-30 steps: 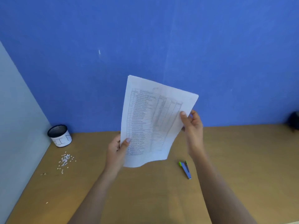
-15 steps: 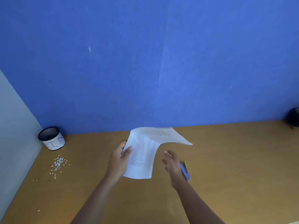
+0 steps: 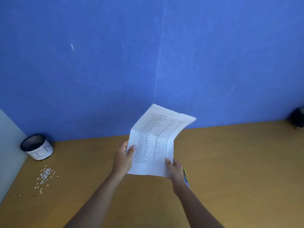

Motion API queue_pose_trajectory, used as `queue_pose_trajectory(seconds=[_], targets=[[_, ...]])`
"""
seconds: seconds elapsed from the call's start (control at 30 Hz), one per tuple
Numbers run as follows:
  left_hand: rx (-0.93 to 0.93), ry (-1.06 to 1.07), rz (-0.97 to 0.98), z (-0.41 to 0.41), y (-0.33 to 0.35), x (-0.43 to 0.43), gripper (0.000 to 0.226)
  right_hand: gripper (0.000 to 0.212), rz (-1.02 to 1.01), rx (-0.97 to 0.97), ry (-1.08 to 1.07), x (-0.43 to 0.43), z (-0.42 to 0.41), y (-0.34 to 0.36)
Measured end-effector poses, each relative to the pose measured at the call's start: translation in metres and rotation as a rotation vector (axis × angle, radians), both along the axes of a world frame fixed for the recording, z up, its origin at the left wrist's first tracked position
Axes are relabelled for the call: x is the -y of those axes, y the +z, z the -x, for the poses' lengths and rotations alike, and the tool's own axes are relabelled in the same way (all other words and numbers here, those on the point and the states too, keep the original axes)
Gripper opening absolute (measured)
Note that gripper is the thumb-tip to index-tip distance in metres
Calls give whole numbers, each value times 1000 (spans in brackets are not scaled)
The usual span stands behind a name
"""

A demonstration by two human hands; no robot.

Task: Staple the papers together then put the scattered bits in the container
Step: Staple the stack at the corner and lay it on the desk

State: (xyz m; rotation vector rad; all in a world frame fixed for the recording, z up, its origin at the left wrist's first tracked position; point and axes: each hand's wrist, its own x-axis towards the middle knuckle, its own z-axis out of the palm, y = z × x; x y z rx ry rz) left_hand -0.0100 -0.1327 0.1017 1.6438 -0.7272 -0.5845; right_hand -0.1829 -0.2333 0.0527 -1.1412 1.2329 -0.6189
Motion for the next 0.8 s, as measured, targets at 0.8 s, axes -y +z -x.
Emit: queue_pose_trajectory(seconds=[0.8], targets=[[-102,171,-597,22,-118,41,35,43,227,-590,349,55,8,-50]])
